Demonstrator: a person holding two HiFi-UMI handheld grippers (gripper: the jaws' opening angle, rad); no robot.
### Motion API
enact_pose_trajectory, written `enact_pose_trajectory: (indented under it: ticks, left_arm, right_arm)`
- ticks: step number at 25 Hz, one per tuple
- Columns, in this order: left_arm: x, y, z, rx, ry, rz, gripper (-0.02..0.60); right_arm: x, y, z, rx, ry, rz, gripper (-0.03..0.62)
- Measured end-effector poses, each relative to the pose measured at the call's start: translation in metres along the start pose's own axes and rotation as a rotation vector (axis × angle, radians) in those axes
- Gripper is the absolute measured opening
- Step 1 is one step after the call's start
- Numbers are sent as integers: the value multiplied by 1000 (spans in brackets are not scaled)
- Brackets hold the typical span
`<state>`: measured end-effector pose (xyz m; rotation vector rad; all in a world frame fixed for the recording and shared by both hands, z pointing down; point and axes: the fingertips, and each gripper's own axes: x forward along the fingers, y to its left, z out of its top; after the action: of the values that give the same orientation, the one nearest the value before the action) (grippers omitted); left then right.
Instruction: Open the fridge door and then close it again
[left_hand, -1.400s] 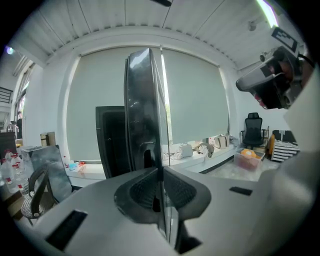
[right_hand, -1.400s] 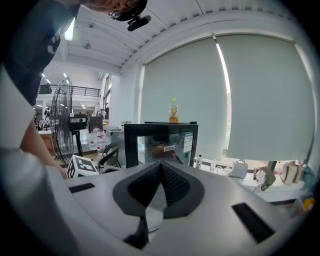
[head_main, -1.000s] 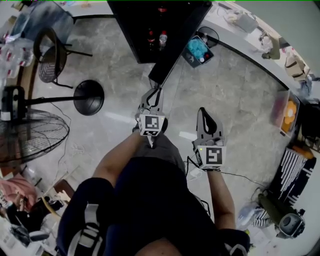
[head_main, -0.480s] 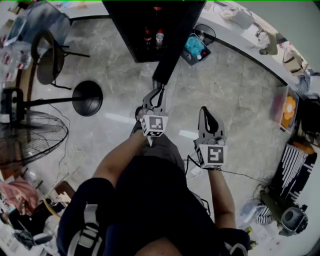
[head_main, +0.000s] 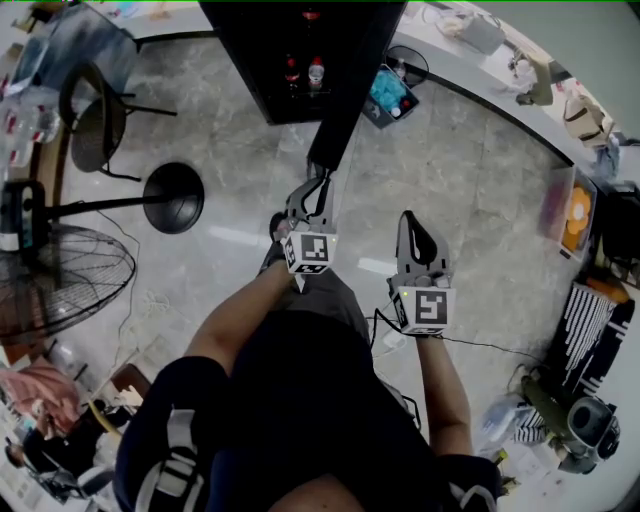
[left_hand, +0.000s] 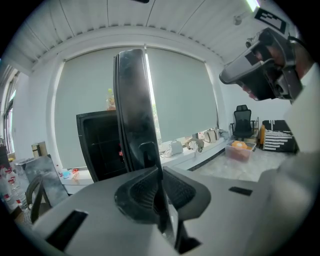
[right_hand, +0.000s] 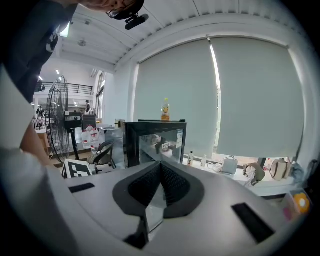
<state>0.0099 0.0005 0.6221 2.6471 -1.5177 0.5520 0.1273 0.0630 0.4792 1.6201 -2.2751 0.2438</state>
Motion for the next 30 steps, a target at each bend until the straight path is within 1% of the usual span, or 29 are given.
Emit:
enact_pose_trajectory:
  ticks: [5, 15, 21, 28, 30]
  left_arm:
    - [0, 4, 0, 5, 4, -11, 46]
    - [0, 6, -1, 8, 15, -17, 47]
    - [-4, 7, 2, 33, 16, -25, 48]
    - [-14, 9, 13, 61, -23, -48, 48]
    - [-19, 13, 13, 49, -23, -52, 48]
  right_arm:
    - [4, 0, 4, 4, -15, 3, 18]
    - [11, 3, 6, -10, -4, 25, 18]
    - [11, 3, 6, -13, -1, 27, 18]
    - [15, 4, 12, -4, -14, 28, 18]
    - [17, 6, 16, -5, -23, 33, 18]
